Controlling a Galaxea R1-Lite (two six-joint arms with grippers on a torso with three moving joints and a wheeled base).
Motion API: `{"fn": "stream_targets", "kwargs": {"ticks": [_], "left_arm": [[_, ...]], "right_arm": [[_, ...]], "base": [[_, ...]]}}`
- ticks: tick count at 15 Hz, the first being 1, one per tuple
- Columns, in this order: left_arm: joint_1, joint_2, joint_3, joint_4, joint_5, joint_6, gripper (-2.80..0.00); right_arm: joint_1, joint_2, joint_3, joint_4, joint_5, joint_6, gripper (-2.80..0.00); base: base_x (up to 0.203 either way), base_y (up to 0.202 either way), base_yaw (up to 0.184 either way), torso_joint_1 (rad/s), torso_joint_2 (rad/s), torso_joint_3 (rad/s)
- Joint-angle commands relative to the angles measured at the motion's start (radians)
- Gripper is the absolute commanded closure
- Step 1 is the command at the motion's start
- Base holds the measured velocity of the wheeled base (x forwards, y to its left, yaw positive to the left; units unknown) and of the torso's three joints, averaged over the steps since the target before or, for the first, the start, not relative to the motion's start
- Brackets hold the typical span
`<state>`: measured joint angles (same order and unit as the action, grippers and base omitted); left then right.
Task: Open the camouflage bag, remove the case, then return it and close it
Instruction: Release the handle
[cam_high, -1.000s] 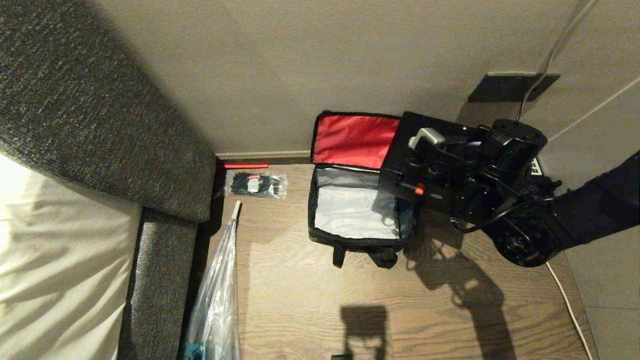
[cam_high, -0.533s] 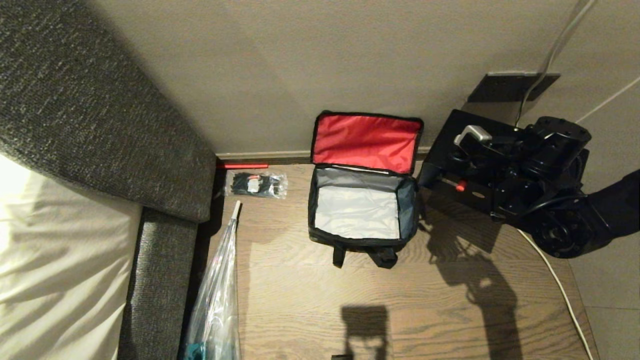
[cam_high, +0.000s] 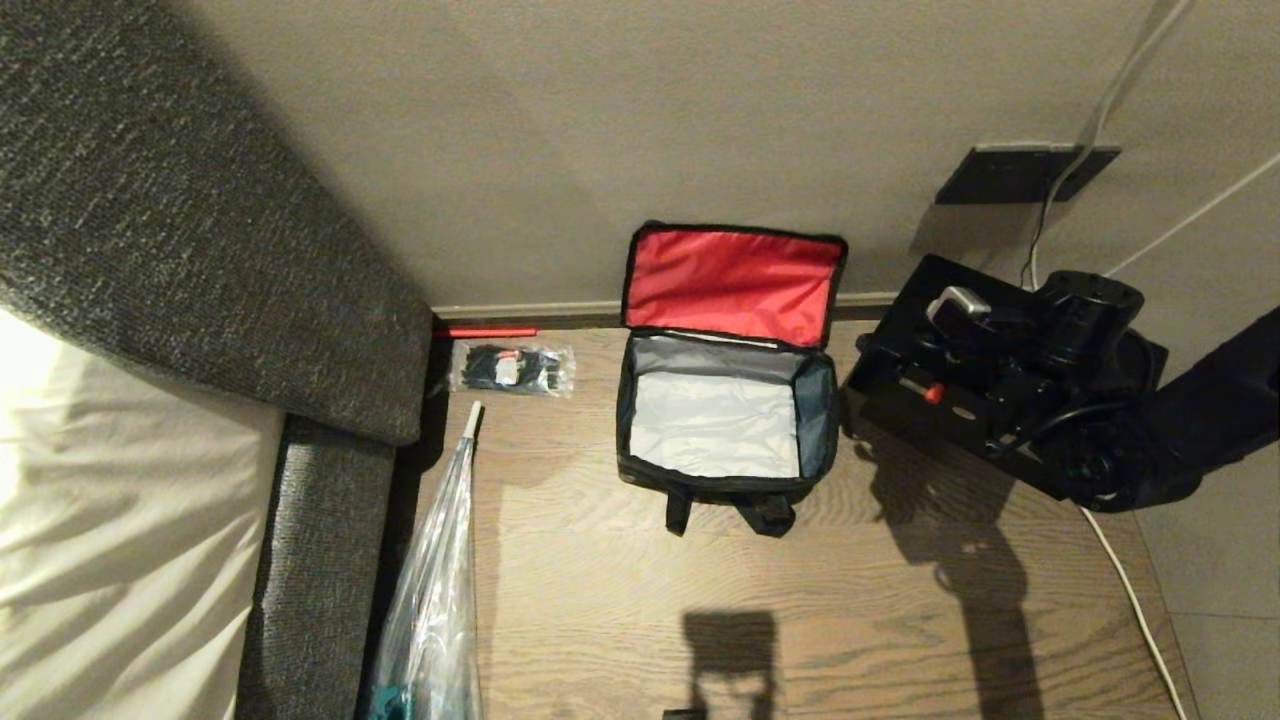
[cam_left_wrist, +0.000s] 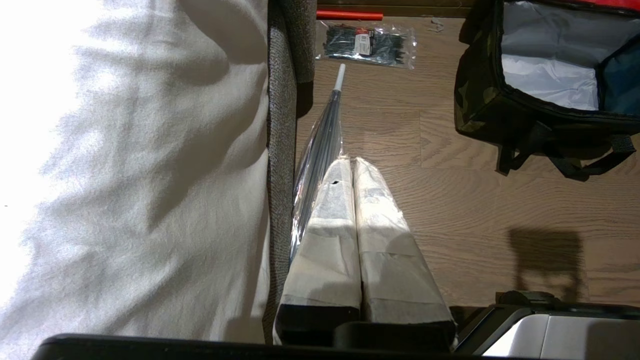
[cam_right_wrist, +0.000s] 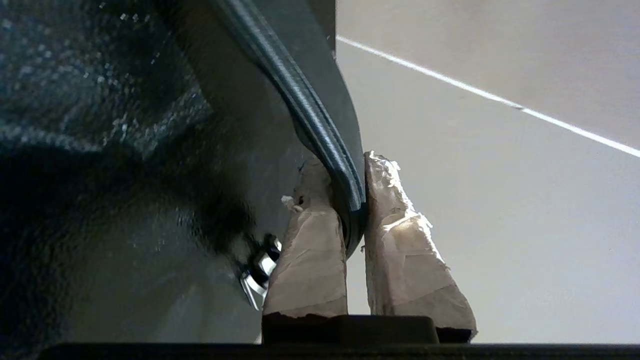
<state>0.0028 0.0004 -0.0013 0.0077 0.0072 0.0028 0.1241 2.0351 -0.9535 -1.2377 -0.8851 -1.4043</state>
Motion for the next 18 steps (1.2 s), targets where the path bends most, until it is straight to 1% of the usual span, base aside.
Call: {"fn": "stream_targets", "kwargs": {"ticks": [1,3,6,8,10,11,14,17,18], "left_arm": [[0.000,-0.002,0.000,0.000,0.000,0.000,0.00],[0.000,-0.002,0.000,0.000,0.000,0.000,0.00],[0.000,-0.002,0.000,0.000,0.000,0.000,0.00],[0.000,-0.002,0.000,0.000,0.000,0.000,0.00],[0.000,-0.002,0.000,0.000,0.000,0.000,0.00],[0.000,-0.002,0.000,0.000,0.000,0.000,0.00],[0.000,-0.002,0.001,0.000,0.000,0.000,0.00],[0.000,-0.002,0.000,0.000,0.000,0.000,0.00],[0.000,-0.002,0.000,0.000,0.000,0.000,0.00]], "right_arm": [[-0.029,0.072,-0.013,0.009,-0.006,0.005,0.00],[-0.044,0.116,-0.016,0.029,-0.008,0.034,0.00],[-0.055,0.204,-0.056,0.060,-0.006,0.106,0.00],[-0.059,0.253,-0.096,0.057,-0.002,0.112,0.00],[-0.058,0.290,-0.093,0.056,0.031,0.122,0.00],[-0.058,0.300,-0.097,0.067,0.042,0.141,0.00],[-0.058,0.329,-0.111,0.087,0.044,0.152,0.00],[-0.058,0.373,-0.135,0.142,0.053,0.199,0.00],[-0.057,0.376,-0.136,0.170,0.055,0.207,-2.80]], "base": [[0.000,0.000,0.000,0.000,0.00,0.000],[0.000,0.000,0.000,0.000,0.00,0.000],[0.000,0.000,0.000,0.000,0.00,0.000],[0.000,0.000,0.000,0.000,0.00,0.000],[0.000,0.000,0.000,0.000,0.00,0.000],[0.000,0.000,0.000,0.000,0.00,0.000],[0.000,0.000,0.000,0.000,0.00,0.000],[0.000,0.000,0.000,0.000,0.00,0.000],[0.000,0.000,0.000,0.000,0.00,0.000]]}}
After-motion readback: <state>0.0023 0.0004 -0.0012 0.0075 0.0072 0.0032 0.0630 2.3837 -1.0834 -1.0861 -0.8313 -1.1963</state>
